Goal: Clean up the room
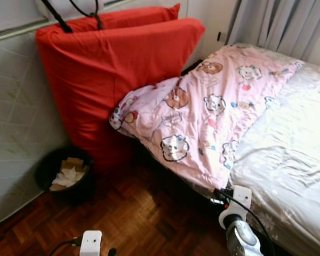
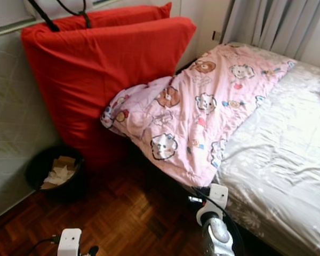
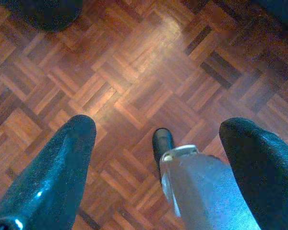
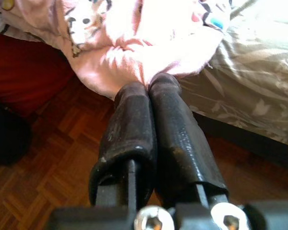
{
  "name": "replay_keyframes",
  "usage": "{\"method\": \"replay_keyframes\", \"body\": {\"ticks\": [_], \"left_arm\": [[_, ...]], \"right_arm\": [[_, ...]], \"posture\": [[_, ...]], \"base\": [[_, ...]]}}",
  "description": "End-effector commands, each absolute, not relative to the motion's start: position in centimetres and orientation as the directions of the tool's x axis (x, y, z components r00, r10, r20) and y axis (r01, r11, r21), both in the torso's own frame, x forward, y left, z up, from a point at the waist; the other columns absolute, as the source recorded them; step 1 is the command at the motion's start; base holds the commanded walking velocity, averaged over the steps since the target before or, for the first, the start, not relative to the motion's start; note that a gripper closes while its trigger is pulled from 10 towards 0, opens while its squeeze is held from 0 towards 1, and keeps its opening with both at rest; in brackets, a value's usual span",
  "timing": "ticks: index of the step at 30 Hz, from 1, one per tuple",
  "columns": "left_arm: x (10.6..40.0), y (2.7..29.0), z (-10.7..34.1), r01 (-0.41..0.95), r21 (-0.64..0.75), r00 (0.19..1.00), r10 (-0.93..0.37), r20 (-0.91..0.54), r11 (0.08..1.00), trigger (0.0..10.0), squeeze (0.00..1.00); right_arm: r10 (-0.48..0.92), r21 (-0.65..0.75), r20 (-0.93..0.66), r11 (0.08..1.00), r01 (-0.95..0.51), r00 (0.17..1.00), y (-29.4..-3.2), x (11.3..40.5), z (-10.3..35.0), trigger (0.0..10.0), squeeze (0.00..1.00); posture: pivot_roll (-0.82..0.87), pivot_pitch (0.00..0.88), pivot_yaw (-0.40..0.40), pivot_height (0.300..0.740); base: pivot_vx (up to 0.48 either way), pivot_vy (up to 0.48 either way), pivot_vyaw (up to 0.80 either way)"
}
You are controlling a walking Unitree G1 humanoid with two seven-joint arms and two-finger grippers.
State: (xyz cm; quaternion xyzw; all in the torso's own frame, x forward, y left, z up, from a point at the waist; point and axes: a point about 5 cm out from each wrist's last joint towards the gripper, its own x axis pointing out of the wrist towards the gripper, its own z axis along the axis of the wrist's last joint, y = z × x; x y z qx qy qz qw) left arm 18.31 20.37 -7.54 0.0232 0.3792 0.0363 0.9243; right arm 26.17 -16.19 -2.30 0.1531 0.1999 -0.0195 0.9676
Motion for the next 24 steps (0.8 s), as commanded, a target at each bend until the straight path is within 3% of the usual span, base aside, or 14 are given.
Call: {"method": "replay_keyframes", "body": {"ticks": [1,5,6,7,10,13,14,15,16,24], "left_arm": [[17.8,20.5,-7.8,-0.051,0.077,0.695,0.091,-0.713,0.996,10.0,0.0],[17.7,20.5,-7.8,-0.052,0.078,0.694,0.092,-0.714,0.996,10.0,0.0],[17.7,20.5,-7.8,-0.052,0.079,0.693,0.093,-0.715,0.996,10.0,0.0],[17.7,20.5,-7.9,-0.052,0.079,0.692,0.093,-0.716,0.995,10.0,0.0],[17.7,20.5,-7.8,-0.052,0.08,0.693,0.093,-0.715,0.995,10.0,0.0],[17.7,20.6,-7.8,-0.051,0.081,0.692,0.093,-0.716,0.995,10.0,0.0],[17.7,20.6,-7.8,-0.049,0.082,0.692,0.093,-0.716,0.995,10.0,0.0],[17.7,20.6,-7.8,-0.048,0.082,0.692,0.093,-0.716,0.995,10.0,0.0],[17.7,20.6,-7.9,-0.046,0.082,0.69,0.091,-0.718,0.996,10.0,0.0],[17.9,20.4,-7.9,-0.019,0.068,0.675,0.063,-0.735,0.998,10.0,0.0]], "right_arm": [[0.02,0.285,-0.427,0.952,0.114,0.904,-16.3,25.7,-2.8,10.0,0.0],[0.02,0.278,-0.444,0.953,0.117,0.896,-16.4,25.5,-3.0,10.0,0.0],[0.017,0.269,-0.456,0.956,0.119,0.89,-16.5,25.4,-3.2,10.0,0.66],[0.017,0.259,-0.471,0.958,0.12,0.882,-16.5,25.2,-3.4,10.0,0.77],[0.026,0.248,-0.492,0.962,0.112,0.87,-16.5,25.0,-3.7,10.0,0.78],[0.047,0.257,-0.514,0.961,0.102,0.856,-16.4,24.6,-4.0,10.0,0.73],[0.052,0.254,-0.521,0.963,0.096,0.852,-16.3,24.5,-4.1,10.0,0.6],[0.053,0.25,-0.524,0.964,0.094,0.85,-16.3,24.5,-4.2,10.0,0.6],[0.054,0.25,-0.534,0.963,0.097,0.844,-16.3,24.2,-4.4,10.0,0.0],[-0.003,0.239,-0.673,0.945,0.222,0.739,-17.4,21.3,-6.6,10.0,0.0]], "posture": [[-0.04,0.087,-0.029,0.74],[-0.04,0.087,-0.029,0.74],[-0.04,0.087,-0.029,0.74],[-0.04,0.088,-0.029,0.74],[-0.04,0.088,-0.028,0.74],[-0.05,0.089,-0.026,0.74],[-0.05,0.088,-0.025,0.74],[-0.05,0.088,-0.025,0.74],[-0.05,0.089,-0.026,0.74],[-0.07,0.091,-0.02,0.74]], "base": [[0.0,0.0,0.0],[0.0,0.0,0.0],[0.0,0.0,0.0],[0.0,0.0,0.0],[0.0,0.0,0.0],[0.0,0.0,0.0],[0.0,0.0,0.0],[0.0,0.0,0.0],[0.0,0.0,0.0],[0.0,0.0,0.0]]}}
